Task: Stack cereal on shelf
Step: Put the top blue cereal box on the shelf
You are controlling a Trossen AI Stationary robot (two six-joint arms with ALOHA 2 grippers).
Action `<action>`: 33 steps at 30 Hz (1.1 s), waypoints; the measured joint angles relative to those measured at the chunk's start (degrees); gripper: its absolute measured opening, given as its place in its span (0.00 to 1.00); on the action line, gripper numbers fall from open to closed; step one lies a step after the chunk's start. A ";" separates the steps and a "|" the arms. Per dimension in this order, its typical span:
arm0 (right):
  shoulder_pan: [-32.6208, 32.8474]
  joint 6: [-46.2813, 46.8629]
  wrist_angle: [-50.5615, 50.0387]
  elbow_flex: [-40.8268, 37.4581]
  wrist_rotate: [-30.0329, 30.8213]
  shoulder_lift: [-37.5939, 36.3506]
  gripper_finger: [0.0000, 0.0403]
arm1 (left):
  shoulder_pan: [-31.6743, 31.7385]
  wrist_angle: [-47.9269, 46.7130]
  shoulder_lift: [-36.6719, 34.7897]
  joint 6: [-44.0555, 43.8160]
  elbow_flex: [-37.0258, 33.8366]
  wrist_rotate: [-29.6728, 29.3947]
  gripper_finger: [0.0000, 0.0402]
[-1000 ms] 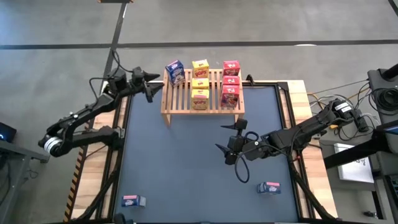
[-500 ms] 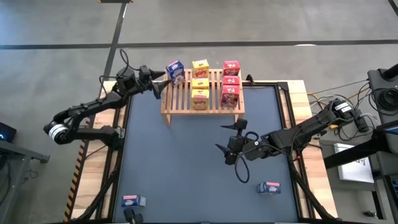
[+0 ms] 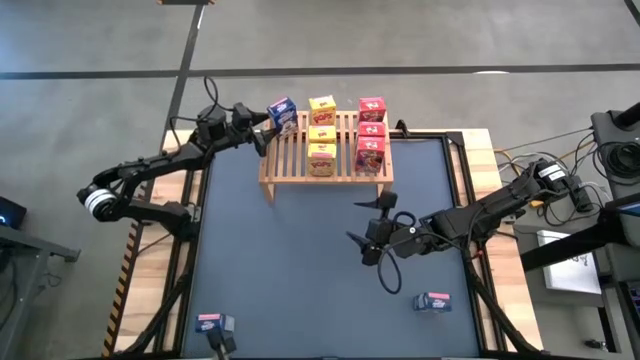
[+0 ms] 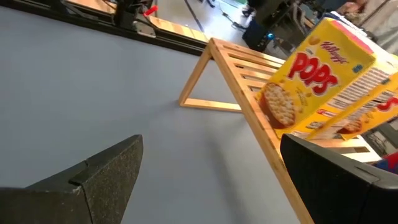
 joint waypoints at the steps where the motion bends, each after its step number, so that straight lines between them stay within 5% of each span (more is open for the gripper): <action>1: 0.00 0.01 0.02 0.00 -0.53 0.00 0.91 | 0.00 -0.18 0.20 0.55 0.19 0.00 0.68; 13: 0.02 0.36 -0.09 0.00 -0.78 0.00 0.91 | 0.33 -3.69 -0.02 11.61 0.52 0.00 0.66; 26: 0.02 -0.03 -0.24 0.00 -0.78 0.00 0.91 | 0.59 -3.81 -0.07 16.24 0.53 0.13 0.44; 33: 0.02 -0.31 -0.52 0.00 -0.78 0.00 0.91 | 2.46 -9.26 -0.07 18.10 4.12 6.66 0.42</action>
